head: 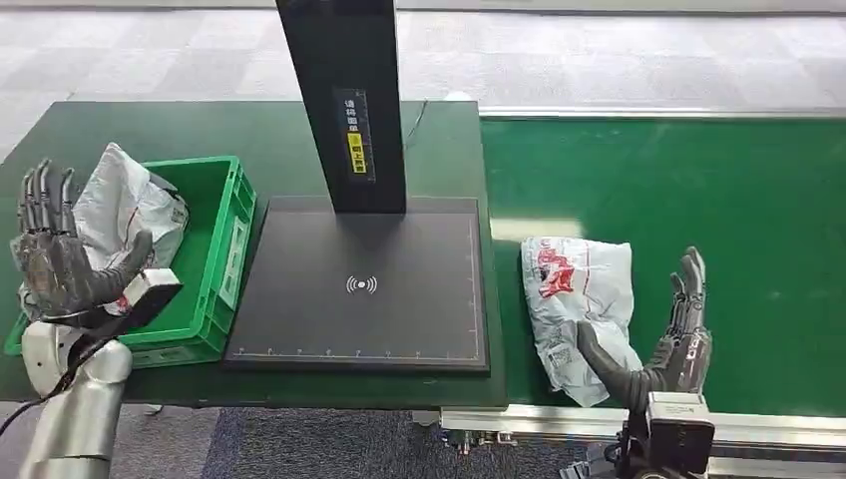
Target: Moved the parcel from conveyor to table for the left to box.
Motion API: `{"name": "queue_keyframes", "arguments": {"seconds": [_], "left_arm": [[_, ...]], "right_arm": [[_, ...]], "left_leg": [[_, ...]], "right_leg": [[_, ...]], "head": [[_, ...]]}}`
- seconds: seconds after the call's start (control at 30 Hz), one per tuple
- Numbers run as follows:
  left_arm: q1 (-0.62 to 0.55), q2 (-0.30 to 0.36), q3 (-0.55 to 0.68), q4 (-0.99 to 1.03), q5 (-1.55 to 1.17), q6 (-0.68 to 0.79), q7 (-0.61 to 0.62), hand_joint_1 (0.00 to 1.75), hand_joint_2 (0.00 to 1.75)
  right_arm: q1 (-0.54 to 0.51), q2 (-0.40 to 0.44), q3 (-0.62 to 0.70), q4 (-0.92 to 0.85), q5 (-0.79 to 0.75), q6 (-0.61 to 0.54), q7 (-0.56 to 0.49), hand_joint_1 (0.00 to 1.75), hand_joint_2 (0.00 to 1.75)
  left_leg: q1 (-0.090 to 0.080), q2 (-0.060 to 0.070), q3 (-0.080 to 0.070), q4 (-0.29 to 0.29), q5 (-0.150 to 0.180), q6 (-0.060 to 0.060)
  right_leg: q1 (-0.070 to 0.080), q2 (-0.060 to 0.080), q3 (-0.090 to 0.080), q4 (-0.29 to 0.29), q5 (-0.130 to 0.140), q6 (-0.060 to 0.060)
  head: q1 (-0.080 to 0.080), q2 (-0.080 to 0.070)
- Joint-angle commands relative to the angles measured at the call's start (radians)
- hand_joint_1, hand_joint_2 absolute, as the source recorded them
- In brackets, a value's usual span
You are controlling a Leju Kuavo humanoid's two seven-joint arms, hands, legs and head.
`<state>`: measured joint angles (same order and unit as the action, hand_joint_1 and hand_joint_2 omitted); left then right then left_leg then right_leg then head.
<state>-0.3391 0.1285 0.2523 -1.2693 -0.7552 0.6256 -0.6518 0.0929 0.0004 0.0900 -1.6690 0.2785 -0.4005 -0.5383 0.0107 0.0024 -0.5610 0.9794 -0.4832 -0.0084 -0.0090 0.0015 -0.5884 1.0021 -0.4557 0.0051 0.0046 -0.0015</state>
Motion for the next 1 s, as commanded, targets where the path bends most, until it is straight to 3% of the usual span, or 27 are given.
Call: {"name": "queue_keyframes", "arguments": {"seconds": [0.03, 0.07, 0.1, 0.17, 0.3, 0.73, 1.0], "left_arm": [[0.138, -0.064, -0.26, -0.183, 0.447, -0.121, 0.115, 0.0, 1.75], [0.147, -0.07, -0.31, -0.18, 0.476, -0.13, 0.113, 0.0, 1.75], [0.17, -0.078, -0.392, -0.18, 0.545, -0.239, 0.128, 0.0, 1.75], [0.194, -0.105, -0.445, -0.173, 0.547, -0.219, 0.115, 0.0, 1.75], [0.226, -0.121, -0.548, -0.157, 0.658, -0.393, 0.146, 0.0, 1.75], [0.149, -0.191, -0.564, 0.011, 0.731, -0.604, 0.143, 0.0, 1.75], [0.134, -0.211, -0.571, 0.039, 0.749, -0.616, 0.146, 0.0, 1.75]], "right_arm": [[-0.011, -0.049, 0.044, 0.093, -0.103, 0.226, 0.098, 0.0, 1.75], [-0.018, -0.049, 0.035, 0.113, -0.113, 0.26, 0.101, 0.0, 1.75], [-0.043, -0.06, 0.052, 0.156, -0.127, 0.339, 0.14, 0.0, 1.75], [-0.064, -0.046, 0.047, 0.192, -0.133, 0.36, 0.142, 0.0, 1.75], [-0.095, -0.046, 0.062, 0.252, -0.244, 0.488, 0.177, 0.0, 1.75], [-0.253, -0.062, 0.123, 0.372, -0.203, 0.446, 0.127, 0.0, 1.75], [-0.361, -0.05, 0.142, 0.48, -0.192, 0.46, 0.098, 0.0, 1.75]], "left_leg": [[0.0, 0.0, 0.003, -0.002, 0.0, 0.0], [0.0, -0.001, 0.002, -0.001, 0.0, 0.0], [0.0, -0.005, 0.003, -0.002, 0.001, 0.0], [0.0, -0.003, 0.003, -0.002, 0.0, 0.0], [-0.001, -0.001, 0.004, -0.002, 0.0, 0.001], [0.0, -0.001, 0.003, -0.001, 0.0, 0.001], [-0.001, 0.001, 0.004, -0.001, 0.0, 0.001]], "right_leg": [[0.0, -0.001, 0.003, -0.002, 0.0, 0.0], [0.0, -0.002, 0.002, -0.001, 0.0, 0.0], [0.0, -0.005, 0.005, -0.004, 0.0, 0.0], [0.0, -0.003, 0.003, -0.003, 0.0, 0.001], [-0.001, -0.001, 0.006, -0.004, 0.0, 0.001], [0.0, 0.0, 0.003, -0.002, 0.001, 0.001], [-0.001, 0.001, 0.003, -0.003, 0.001, 0.001]], "head": [[0.0, 0.0], [-0.001, 0.0], [0.0, 0.0], [-0.001, 0.0], [0.0, 0.0], [0.0, 0.0], [0.0, 0.0]]}}
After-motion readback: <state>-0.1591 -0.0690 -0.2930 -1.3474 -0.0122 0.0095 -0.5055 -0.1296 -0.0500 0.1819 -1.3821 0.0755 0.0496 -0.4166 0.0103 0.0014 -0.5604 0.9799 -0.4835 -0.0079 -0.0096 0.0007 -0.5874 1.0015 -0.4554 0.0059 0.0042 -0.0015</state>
